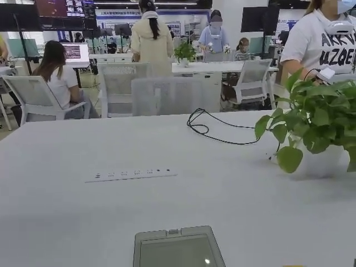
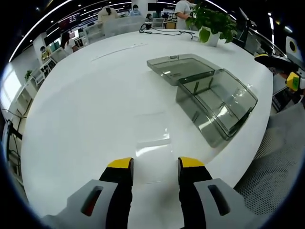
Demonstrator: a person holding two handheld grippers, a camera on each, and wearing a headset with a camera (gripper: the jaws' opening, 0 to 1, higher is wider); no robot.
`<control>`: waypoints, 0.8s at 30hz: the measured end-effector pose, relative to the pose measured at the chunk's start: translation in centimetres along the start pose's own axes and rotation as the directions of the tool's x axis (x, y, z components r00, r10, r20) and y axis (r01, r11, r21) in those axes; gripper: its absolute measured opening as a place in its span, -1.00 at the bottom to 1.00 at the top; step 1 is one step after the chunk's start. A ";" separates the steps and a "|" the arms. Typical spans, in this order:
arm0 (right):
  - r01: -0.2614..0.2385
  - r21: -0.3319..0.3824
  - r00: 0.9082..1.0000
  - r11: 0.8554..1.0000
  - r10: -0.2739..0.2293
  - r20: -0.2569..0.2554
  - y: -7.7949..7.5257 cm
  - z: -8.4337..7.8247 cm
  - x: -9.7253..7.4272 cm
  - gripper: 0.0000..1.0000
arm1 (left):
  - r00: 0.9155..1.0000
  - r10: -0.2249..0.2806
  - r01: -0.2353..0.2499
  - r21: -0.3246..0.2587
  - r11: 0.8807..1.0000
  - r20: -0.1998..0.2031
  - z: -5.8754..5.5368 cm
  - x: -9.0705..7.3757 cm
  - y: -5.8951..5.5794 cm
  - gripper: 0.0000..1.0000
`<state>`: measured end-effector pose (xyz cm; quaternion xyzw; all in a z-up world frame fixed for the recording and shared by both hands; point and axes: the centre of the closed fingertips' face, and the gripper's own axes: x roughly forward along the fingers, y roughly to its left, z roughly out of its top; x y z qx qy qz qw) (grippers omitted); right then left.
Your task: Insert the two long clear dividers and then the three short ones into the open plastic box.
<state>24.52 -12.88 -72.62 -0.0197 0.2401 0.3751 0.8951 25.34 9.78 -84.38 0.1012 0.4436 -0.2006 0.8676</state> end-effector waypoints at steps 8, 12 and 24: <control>0.008 -0.008 1.000 1.000 -0.008 -0.010 -0.1 -0.2 0.1 0.49 | 1.000 0.002 -0.001 0.009 1.000 -0.027 -0.4 0.1 -0.1 -0.34; 0.007 -0.007 1.000 1.000 -0.007 -0.015 0.0 -0.2 0.2 0.48 | 0.999 0.001 -0.001 0.004 1.000 -0.032 -0.4 0.1 -0.1 -0.34; 0.023 -0.027 0.998 0.999 -0.025 -0.054 -0.1 -0.7 0.7 0.42 | 0.993 0.005 -0.007 -0.012 1.000 -0.121 -0.3 0.5 0.0 -0.35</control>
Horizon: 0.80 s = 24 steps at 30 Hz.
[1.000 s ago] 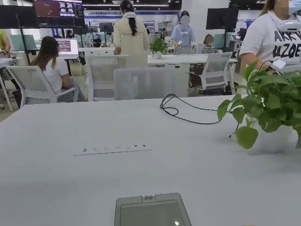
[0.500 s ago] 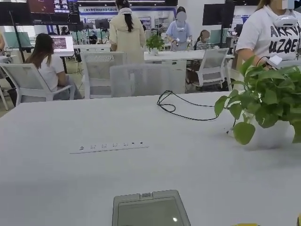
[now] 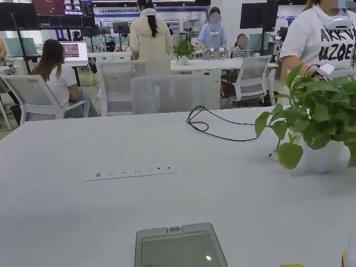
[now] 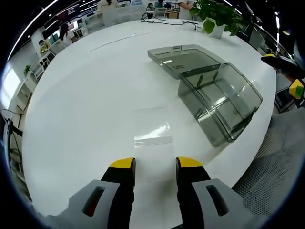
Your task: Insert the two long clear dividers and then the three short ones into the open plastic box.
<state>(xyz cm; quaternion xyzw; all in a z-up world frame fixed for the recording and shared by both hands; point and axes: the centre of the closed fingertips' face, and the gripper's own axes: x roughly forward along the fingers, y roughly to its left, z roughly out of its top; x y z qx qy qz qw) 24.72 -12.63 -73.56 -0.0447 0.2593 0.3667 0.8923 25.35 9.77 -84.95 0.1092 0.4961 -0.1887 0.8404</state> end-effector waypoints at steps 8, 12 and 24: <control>0.016 0.018 1.000 1.000 -0.016 0.004 0.0 0.2 0.0 0.40 | 0.998 0.001 0.002 -0.050 0.999 0.065 0.2 -0.1 0.3 -0.38; 0.014 0.036 1.000 0.999 -0.014 0.003 0.3 0.1 0.1 0.40 | 0.998 -0.003 0.006 -0.050 0.999 0.060 0.3 -0.1 0.2 -0.40; 0.012 0.145 1.000 0.989 -0.015 0.016 1.3 0.7 0.9 0.30 | 0.989 -0.008 0.028 -0.134 0.991 0.148 1.0 -1.1 0.1 -0.41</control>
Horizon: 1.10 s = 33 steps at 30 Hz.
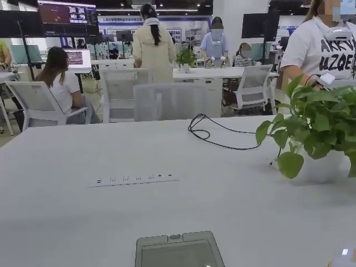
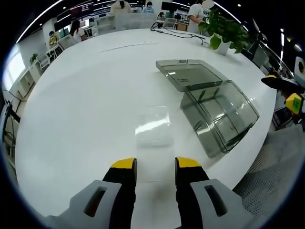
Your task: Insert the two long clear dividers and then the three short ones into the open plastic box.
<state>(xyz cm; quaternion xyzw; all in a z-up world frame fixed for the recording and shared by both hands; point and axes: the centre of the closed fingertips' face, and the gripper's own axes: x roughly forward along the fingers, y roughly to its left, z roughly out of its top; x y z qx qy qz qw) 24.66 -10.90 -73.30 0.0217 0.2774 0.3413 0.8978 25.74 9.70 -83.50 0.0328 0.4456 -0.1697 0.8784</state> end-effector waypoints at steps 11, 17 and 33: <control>-0.038 0.138 0.999 0.990 0.033 0.039 2.2 0.9 1.9 0.12 | 0.984 0.010 0.005 -0.086 0.996 0.177 2.2 -2.5 -0.4 -0.41; -0.068 0.165 0.997 0.984 0.061 0.050 3.8 1.1 3.1 0.06 | 0.968 0.005 0.031 -0.141 0.990 0.250 2.7 -3.9 -0.9 -0.41; -0.144 0.249 0.987 0.958 0.123 0.099 7.3 1.7 4.6 -0.08 | 0.892 -0.099 0.161 -0.105 0.981 0.440 5.5 -7.4 -4.3 -0.40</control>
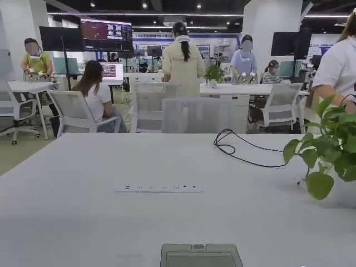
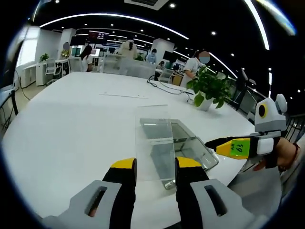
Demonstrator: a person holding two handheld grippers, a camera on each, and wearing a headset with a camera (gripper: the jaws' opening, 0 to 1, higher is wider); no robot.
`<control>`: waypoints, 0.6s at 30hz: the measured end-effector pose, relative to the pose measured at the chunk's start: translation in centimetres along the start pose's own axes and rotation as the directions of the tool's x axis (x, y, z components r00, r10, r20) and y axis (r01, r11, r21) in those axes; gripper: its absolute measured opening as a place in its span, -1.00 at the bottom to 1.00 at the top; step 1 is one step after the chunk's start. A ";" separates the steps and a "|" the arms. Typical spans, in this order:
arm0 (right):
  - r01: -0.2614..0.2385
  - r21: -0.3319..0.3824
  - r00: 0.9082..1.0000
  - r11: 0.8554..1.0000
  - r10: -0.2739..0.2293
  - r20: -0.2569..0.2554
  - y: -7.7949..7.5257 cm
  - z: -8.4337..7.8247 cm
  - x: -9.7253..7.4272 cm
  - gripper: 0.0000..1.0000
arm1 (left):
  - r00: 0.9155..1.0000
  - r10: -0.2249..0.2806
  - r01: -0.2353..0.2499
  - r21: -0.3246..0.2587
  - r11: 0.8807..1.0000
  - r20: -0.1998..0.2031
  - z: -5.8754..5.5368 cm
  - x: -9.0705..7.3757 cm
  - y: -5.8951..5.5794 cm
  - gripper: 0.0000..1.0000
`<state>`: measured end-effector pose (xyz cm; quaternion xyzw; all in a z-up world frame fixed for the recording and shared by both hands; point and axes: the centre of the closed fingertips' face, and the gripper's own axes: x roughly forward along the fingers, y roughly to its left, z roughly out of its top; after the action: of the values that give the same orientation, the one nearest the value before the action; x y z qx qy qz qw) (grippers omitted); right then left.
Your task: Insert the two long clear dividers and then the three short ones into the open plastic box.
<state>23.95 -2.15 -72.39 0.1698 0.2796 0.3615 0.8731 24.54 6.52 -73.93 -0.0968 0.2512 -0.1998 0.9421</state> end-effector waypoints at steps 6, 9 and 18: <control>-0.022 0.052 0.999 0.998 0.019 0.051 0.7 0.4 0.4 -0.17 | 0.997 -0.066 0.066 0.015 0.998 0.044 0.5 -0.2 -1.8 -0.40; -0.035 0.067 0.997 0.997 0.030 0.073 0.9 0.6 0.6 -0.23 | 0.994 -0.097 0.096 0.016 0.995 0.052 0.5 -0.2 -2.6 -0.40; -0.057 0.072 0.992 0.996 0.048 0.114 1.6 1.2 1.3 -0.40 | 0.985 -0.168 0.166 0.040 0.985 0.046 0.0 -0.2 -4.7 -0.40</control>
<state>24.60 -0.22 -71.12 0.2300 0.2389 0.3634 0.8706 22.84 2.39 -72.51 -0.1056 0.2152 -0.2801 0.9295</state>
